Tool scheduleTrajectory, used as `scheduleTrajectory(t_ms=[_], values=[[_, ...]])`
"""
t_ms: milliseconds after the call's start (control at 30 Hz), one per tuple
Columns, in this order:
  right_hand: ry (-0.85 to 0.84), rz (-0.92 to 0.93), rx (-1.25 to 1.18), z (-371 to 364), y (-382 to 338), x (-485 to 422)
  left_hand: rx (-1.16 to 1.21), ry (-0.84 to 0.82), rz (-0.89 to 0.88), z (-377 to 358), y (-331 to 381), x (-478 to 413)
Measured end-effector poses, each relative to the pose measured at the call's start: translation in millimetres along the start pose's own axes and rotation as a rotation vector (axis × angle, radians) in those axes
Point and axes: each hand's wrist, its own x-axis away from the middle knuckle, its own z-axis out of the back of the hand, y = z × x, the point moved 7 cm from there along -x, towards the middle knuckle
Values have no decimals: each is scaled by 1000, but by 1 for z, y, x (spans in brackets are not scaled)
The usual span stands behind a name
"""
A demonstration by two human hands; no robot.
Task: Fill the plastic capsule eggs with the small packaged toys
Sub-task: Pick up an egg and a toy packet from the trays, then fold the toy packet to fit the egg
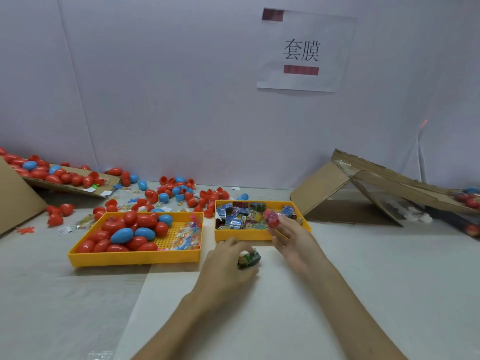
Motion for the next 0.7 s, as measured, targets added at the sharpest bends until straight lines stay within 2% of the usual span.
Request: scheduleTrajectory(t_ms=[67,133,200,300,367,400,500,600,633,700], values=[[-45,-102,58,-7,-5,-5,-8,-37,14,-2,-4,0],[-81,-123,76,-15,-29,-14,55,-19,18,-1,-6,-1],[-58,-8,-58,-18,-80,-28,84,-9,15,0,-5,-1],[111,231,-451,1,-156,-45,129,-2,26,-1,-5,0],[193,254,-493,9,-163,-48,176,9,53,0,-7,0],[208,239,-373,7,-155,-46,194,18,66,0,-9,0],[127,229,227,-10,-102,-37,225,35,90,1,-13,-1],[62,434,838,-21,-40,-17,215,64,90,3,-15,0],[46,503,973,-23,-20,-10,217,81,90,4,-16,-1],[11,513,1160,-21,13,-1,222,107,91,6,-18,-1]])
